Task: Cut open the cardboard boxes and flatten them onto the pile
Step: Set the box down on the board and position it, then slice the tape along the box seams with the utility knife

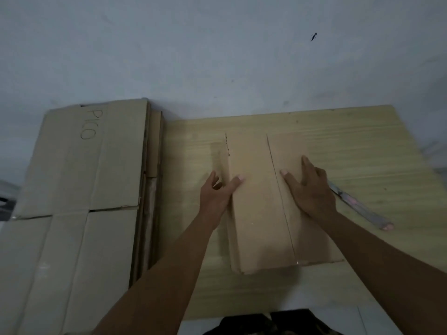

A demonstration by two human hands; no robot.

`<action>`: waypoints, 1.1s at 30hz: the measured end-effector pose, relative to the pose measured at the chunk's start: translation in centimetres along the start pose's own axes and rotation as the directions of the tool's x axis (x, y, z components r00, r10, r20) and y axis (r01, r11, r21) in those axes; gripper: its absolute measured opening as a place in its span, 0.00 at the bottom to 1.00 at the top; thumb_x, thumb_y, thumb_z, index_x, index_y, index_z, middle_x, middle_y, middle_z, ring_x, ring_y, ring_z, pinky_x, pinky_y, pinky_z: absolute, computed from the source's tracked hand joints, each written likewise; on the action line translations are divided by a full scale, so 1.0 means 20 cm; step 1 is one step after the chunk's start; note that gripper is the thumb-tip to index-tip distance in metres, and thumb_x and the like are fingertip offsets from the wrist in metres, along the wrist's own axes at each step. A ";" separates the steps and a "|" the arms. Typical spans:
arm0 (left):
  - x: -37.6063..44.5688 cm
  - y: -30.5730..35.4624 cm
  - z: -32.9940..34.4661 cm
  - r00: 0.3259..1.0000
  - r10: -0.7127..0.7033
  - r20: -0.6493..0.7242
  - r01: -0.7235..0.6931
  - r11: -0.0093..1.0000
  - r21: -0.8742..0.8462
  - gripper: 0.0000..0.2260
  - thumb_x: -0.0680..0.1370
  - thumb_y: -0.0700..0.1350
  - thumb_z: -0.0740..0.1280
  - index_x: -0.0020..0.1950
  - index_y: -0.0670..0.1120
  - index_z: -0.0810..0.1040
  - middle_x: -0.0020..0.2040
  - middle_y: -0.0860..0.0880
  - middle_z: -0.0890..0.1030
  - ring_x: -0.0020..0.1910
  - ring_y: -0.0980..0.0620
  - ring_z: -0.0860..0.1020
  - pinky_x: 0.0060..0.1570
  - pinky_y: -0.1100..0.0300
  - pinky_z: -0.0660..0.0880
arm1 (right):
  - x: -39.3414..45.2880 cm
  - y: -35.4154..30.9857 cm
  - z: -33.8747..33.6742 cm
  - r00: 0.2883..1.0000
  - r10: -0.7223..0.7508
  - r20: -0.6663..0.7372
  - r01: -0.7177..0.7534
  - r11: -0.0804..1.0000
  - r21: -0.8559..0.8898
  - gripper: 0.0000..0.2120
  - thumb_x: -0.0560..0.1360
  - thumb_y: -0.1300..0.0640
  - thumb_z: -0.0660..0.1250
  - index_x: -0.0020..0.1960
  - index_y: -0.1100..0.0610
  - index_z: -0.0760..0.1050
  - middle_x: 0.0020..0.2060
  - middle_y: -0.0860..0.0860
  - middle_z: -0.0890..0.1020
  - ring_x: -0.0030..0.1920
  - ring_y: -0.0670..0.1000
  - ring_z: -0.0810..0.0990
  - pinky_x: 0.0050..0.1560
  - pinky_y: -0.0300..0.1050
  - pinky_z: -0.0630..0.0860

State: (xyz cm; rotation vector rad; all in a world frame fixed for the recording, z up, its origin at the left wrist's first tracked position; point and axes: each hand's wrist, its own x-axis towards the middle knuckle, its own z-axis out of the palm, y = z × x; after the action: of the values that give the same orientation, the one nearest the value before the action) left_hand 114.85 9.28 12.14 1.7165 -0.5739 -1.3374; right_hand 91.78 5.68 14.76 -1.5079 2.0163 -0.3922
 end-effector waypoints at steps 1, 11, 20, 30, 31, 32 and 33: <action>0.01 -0.02 0.00 1.000 0.019 -0.010 -0.019 1.000 0.025 0.45 0.66 0.62 0.81 0.78 0.47 0.69 0.71 0.51 0.75 0.65 0.55 0.76 0.68 0.54 0.74 | 0.00 -0.01 0.01 1.000 -0.007 -0.013 0.007 1.000 -0.021 0.42 0.73 0.25 0.59 0.80 0.42 0.54 0.76 0.55 0.62 0.74 0.59 0.67 0.71 0.59 0.67; -0.07 -0.02 0.14 0.703 0.639 0.311 -0.580 0.264 0.771 0.26 0.77 0.53 0.55 0.71 0.45 0.76 0.76 0.39 0.69 0.77 0.38 0.64 0.75 0.36 0.58 | 0.06 0.02 -0.02 0.990 -0.068 0.126 0.064 0.997 0.037 0.38 0.80 0.41 0.64 0.83 0.52 0.51 0.80 0.56 0.57 0.79 0.55 0.57 0.76 0.46 0.54; -0.05 0.05 0.43 0.752 0.642 0.149 -0.351 0.199 0.915 0.17 0.71 0.51 0.61 0.53 0.42 0.76 0.57 0.40 0.76 0.59 0.38 0.74 0.60 0.43 0.68 | 0.02 0.40 -0.17 0.996 -0.042 -0.082 0.064 0.956 0.287 0.18 0.79 0.57 0.70 0.68 0.58 0.77 0.56 0.54 0.83 0.52 0.51 0.82 0.51 0.35 0.74; -0.01 -0.01 0.59 0.676 0.733 -0.077 -0.251 0.327 0.911 0.18 0.73 0.44 0.66 0.62 0.42 0.76 0.64 0.38 0.75 0.62 0.37 0.72 0.64 0.43 0.65 | 0.18 0.88 -0.23 0.999 0.021 -0.043 -0.035 0.928 -0.370 0.15 0.81 0.56 0.59 0.67 0.51 0.74 0.63 0.53 0.75 0.62 0.57 0.74 0.60 0.55 0.67; -0.01 -0.01 0.58 0.690 0.720 -0.075 -0.245 0.330 0.912 0.19 0.73 0.45 0.65 0.64 0.43 0.75 0.67 0.39 0.74 0.65 0.37 0.71 0.67 0.42 0.64 | 0.19 0.89 -0.22 0.998 0.004 -0.055 -0.025 0.917 -0.399 0.14 0.82 0.56 0.59 0.66 0.52 0.75 0.62 0.54 0.75 0.61 0.57 0.74 0.59 0.55 0.67; -0.01 0.00 0.59 0.708 0.702 -0.075 -0.234 0.333 0.914 0.21 0.74 0.46 0.63 0.66 0.43 0.75 0.70 0.39 0.73 0.68 0.38 0.70 0.69 0.41 0.63 | 0.21 0.91 -0.22 0.999 -0.008 -0.050 -0.014 0.910 -0.414 0.14 0.82 0.57 0.59 0.65 0.53 0.75 0.61 0.54 0.75 0.61 0.58 0.74 0.59 0.55 0.68; -0.01 0.00 0.60 0.726 0.684 -0.076 -0.223 0.338 0.914 0.22 0.74 0.47 0.61 0.67 0.44 0.74 0.71 0.40 0.71 0.70 0.38 0.68 0.71 0.40 0.61 | 0.23 0.91 -0.23 0.999 -0.014 -0.038 -0.002 0.916 -0.402 0.14 0.81 0.57 0.59 0.65 0.54 0.75 0.60 0.55 0.75 0.61 0.58 0.74 0.58 0.55 0.68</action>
State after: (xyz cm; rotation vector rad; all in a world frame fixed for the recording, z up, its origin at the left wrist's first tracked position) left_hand 103.58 5.23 11.58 2.2647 -1.5237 -0.0623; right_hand 74.07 6.68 7.01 -1.7574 2.2207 -0.0024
